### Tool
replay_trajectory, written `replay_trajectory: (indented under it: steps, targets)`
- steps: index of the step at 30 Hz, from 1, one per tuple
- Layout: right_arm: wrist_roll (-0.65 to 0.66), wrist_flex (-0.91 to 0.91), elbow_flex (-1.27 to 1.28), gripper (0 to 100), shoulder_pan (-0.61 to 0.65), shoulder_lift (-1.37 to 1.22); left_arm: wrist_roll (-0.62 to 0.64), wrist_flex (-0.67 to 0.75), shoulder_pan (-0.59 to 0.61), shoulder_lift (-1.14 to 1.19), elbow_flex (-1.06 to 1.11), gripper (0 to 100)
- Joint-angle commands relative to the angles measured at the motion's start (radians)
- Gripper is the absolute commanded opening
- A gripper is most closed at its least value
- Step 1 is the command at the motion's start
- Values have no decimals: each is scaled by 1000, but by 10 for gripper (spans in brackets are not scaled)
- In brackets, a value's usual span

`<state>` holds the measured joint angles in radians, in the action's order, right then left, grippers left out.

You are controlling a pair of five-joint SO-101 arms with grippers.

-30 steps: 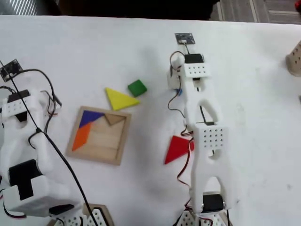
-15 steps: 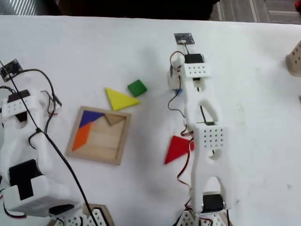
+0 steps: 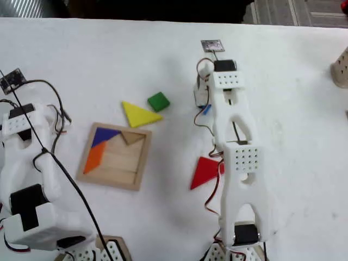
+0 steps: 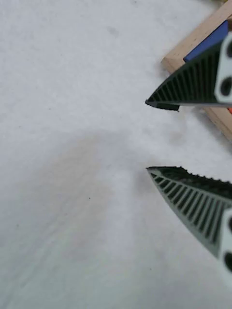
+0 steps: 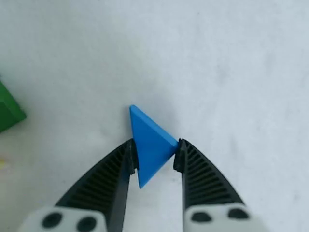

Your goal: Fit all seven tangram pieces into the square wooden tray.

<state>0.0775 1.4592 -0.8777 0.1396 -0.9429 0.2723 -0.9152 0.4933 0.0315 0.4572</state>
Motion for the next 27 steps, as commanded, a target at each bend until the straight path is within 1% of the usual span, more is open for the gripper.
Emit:
replay_trajectory:
  steps: [1,5,8,16,18,23,27]
  targets:
    - [6,130,-84,18,13,116,-12,23,-10,-5,-8,199]
    - [6,240,-100,18,56,165,-12,23,-10,-5,-9,199]
    - [6,260,-66,18,91,205,-12,23,-10,-5,-11,199]
    - [3,260,204,18,179,430,-12,23,-10,-5,-12,199]
    - [-28,259,287,18,211,503,-12,23,-10,-5,-14,199]
    - [-51,196,508,18,317,677,-12,23,-10,-5,-14,199]
    - [-51,47,723,18,440,797,-12,23,-8,-5,-14,199]
